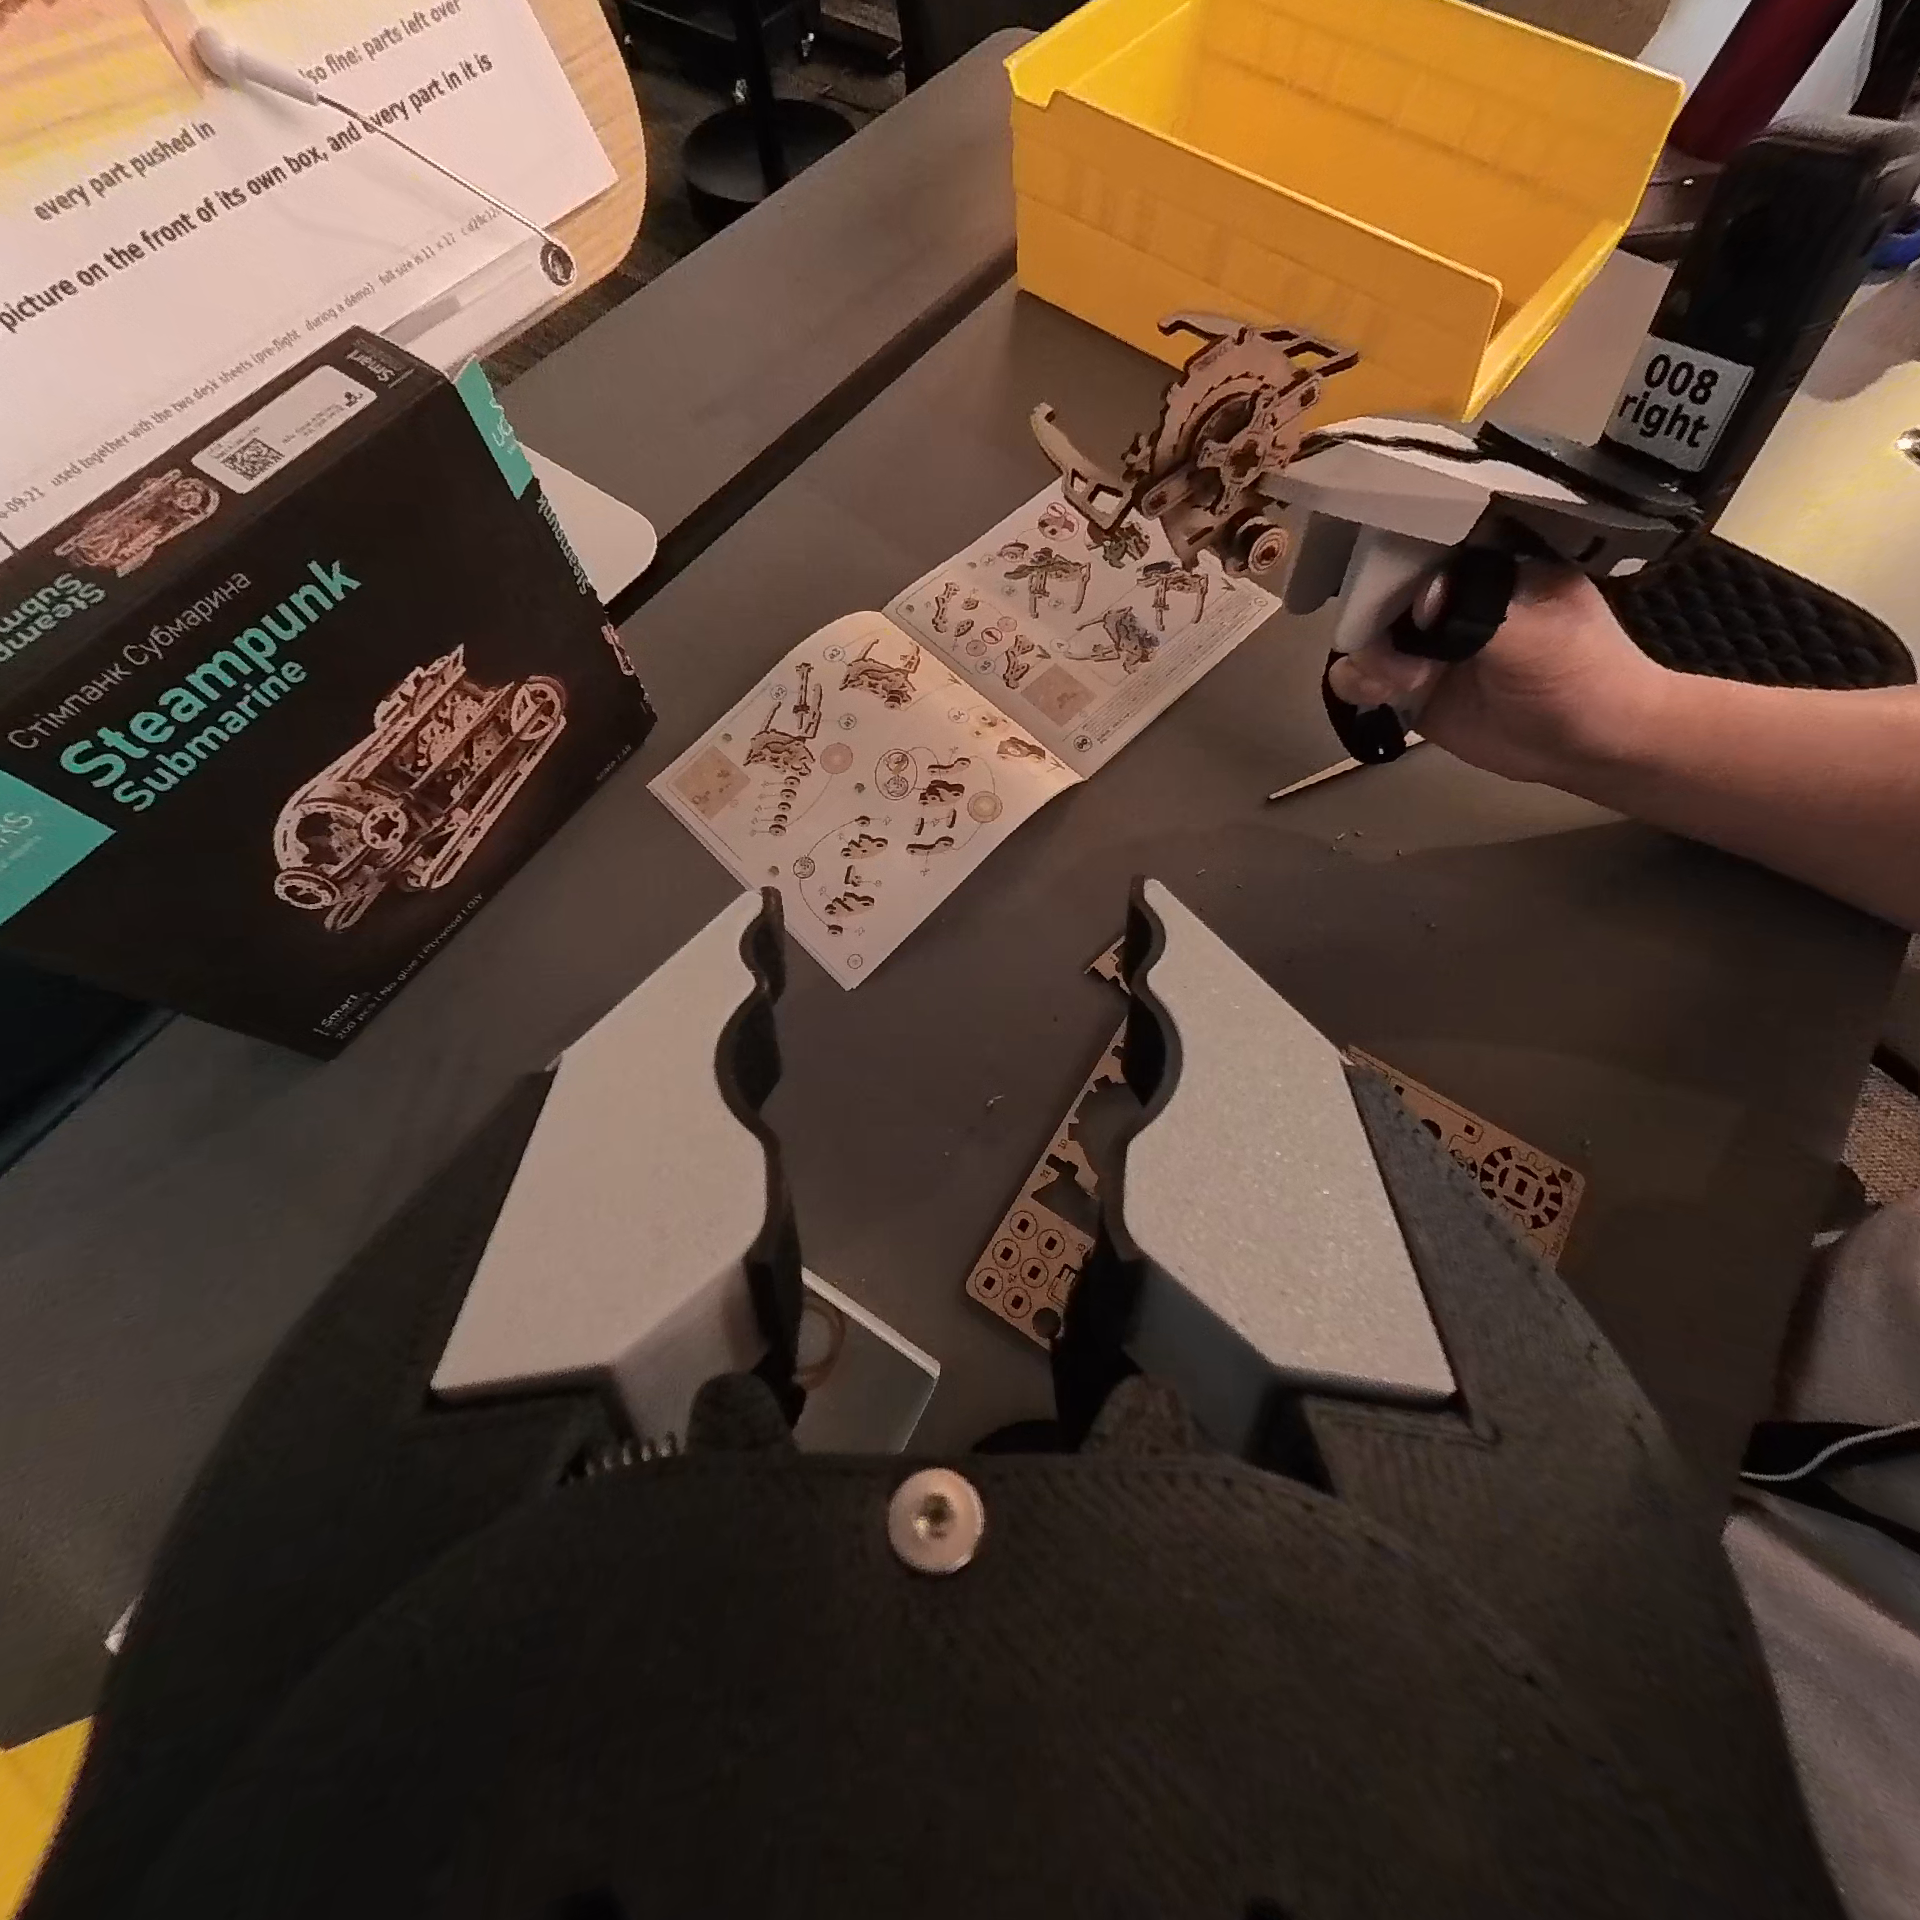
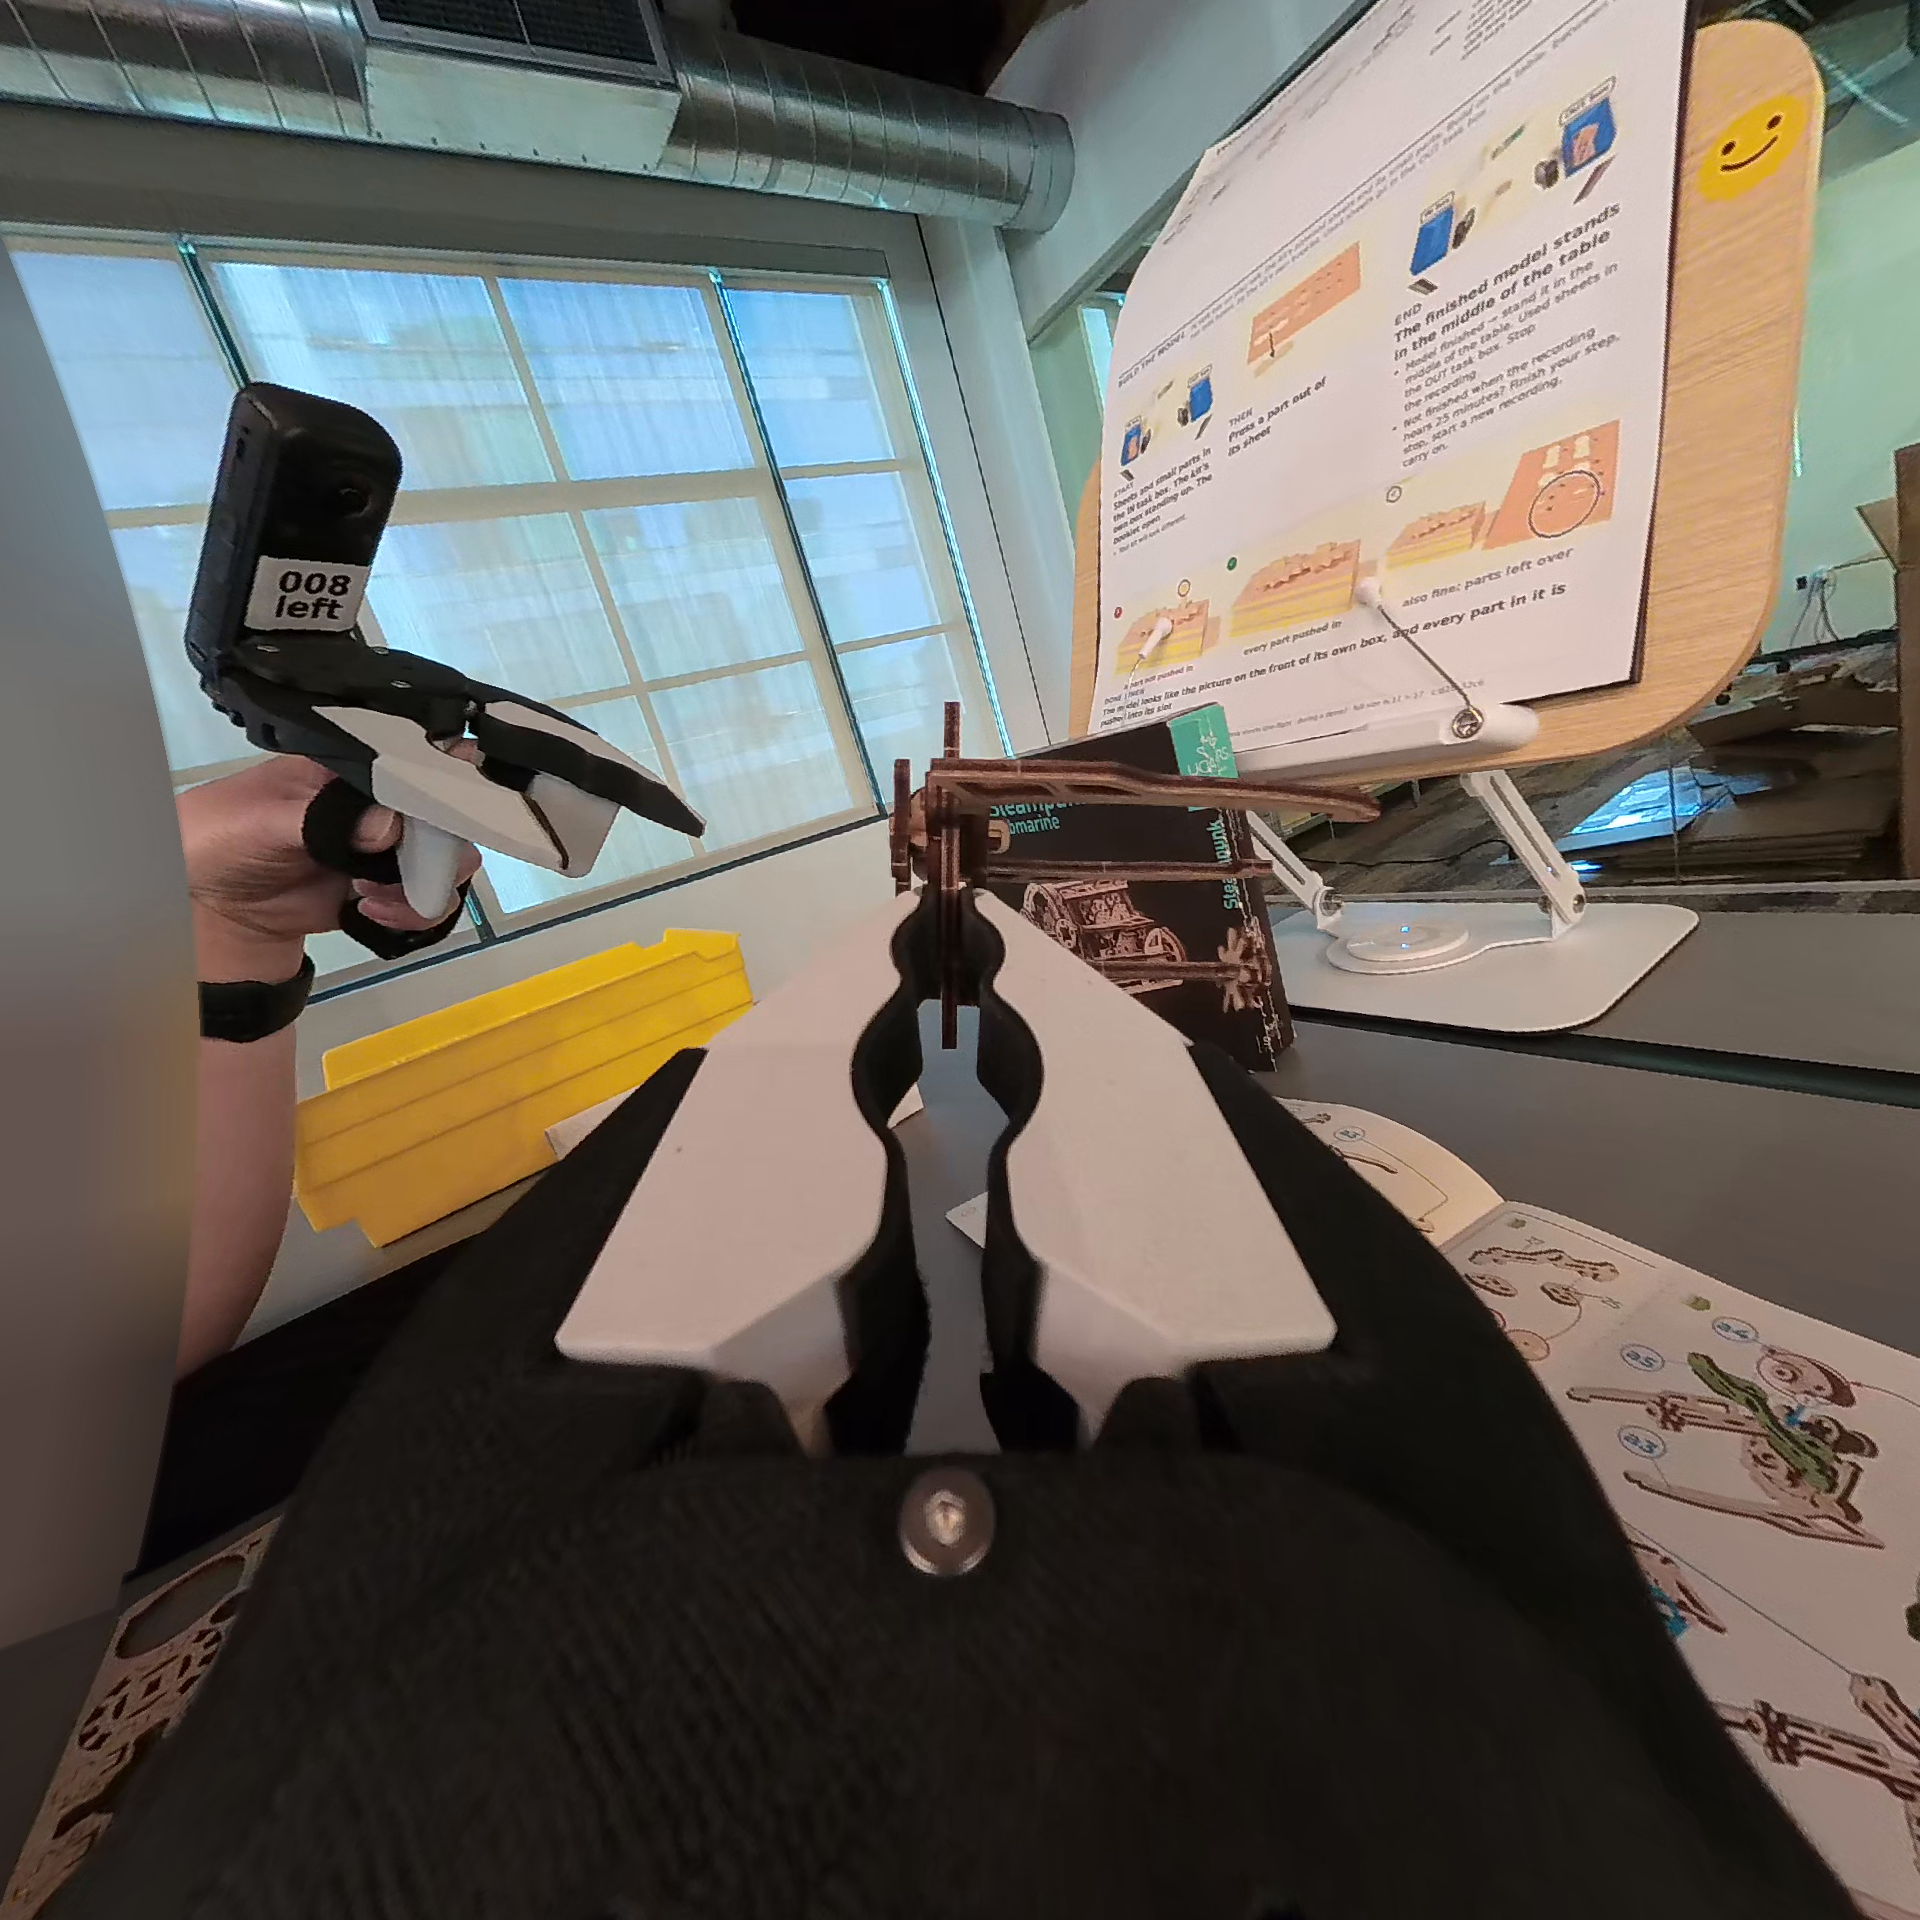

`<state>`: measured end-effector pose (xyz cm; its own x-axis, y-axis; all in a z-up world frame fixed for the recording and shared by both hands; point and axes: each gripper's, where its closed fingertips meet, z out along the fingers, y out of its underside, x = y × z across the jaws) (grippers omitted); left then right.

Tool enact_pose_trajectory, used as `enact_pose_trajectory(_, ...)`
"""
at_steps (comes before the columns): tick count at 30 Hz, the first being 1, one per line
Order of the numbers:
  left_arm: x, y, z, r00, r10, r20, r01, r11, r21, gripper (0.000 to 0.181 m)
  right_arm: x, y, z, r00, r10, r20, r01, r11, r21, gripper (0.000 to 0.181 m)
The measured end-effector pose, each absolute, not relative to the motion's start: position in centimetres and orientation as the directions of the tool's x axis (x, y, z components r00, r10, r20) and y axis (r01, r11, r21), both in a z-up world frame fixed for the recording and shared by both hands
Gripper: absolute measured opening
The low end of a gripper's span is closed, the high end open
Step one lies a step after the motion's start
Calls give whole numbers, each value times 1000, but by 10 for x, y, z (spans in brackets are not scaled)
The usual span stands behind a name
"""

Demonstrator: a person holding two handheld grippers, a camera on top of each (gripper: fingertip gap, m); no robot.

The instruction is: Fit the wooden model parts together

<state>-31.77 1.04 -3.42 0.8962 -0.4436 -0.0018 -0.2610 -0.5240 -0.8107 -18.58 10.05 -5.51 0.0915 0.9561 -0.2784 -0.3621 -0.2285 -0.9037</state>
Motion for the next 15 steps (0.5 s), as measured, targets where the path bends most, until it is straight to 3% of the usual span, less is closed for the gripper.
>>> enact_pose_trajectory(15,-317,10,-35,895,-446,-2,-263,-526,-809,65,-186,102,-57,98,954,-283,-353,-233,-906,0)
